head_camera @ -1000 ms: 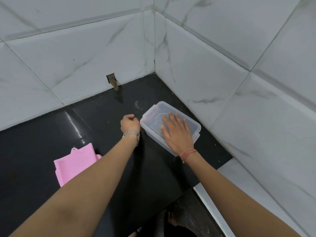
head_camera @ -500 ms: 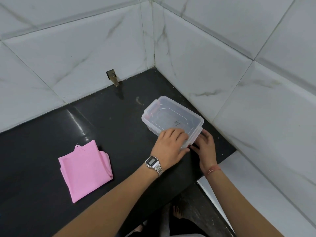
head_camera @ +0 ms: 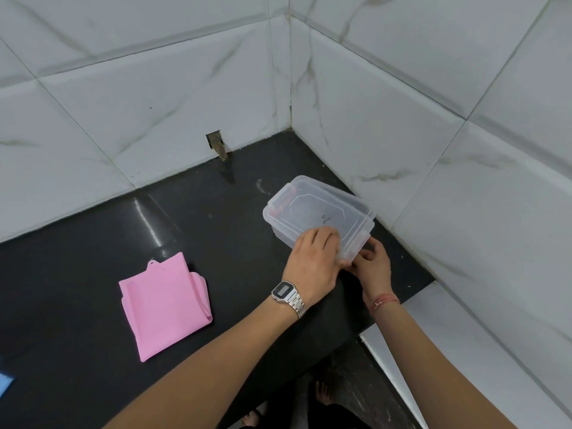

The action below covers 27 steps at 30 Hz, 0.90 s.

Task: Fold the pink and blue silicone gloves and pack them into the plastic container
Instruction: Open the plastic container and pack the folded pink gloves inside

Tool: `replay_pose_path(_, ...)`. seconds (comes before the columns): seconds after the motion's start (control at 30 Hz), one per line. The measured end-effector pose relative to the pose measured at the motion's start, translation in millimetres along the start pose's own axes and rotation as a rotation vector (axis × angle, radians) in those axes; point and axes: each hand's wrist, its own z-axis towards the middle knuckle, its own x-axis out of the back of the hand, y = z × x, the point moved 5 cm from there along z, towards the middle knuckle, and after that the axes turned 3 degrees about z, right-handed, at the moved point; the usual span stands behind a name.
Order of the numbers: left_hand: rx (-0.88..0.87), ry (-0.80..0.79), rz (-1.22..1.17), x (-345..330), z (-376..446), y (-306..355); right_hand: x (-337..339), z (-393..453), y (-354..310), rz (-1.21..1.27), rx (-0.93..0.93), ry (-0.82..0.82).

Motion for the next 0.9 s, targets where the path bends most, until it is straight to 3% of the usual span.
replay_pose_path(0.17, 0.184, 0.167, -0.238, 43.0, 19.6, -18.8, -1.9, -1.3, 0.3, -0.009, 0.009, 0.007)
replay_pose_path(0.47, 0.612, 0.373, -0.733, 90.2, 0.2, -117.5, -6.4, -4.5, 0.8, -0.067, -0.015, 0.055)
replay_pose_path(0.7, 1.022, 0.657, -1.540, 84.3, -47.9, -193.8, -11.9, -13.0, 5.4, -0.063, -0.039, 0.056)
replay_pose_path(0.9, 1.297, 0.871, -1.715, 82.1, -105.6, -261.0, -3.3, -44.5, 14.3, -0.260, 0.033, 0.240)
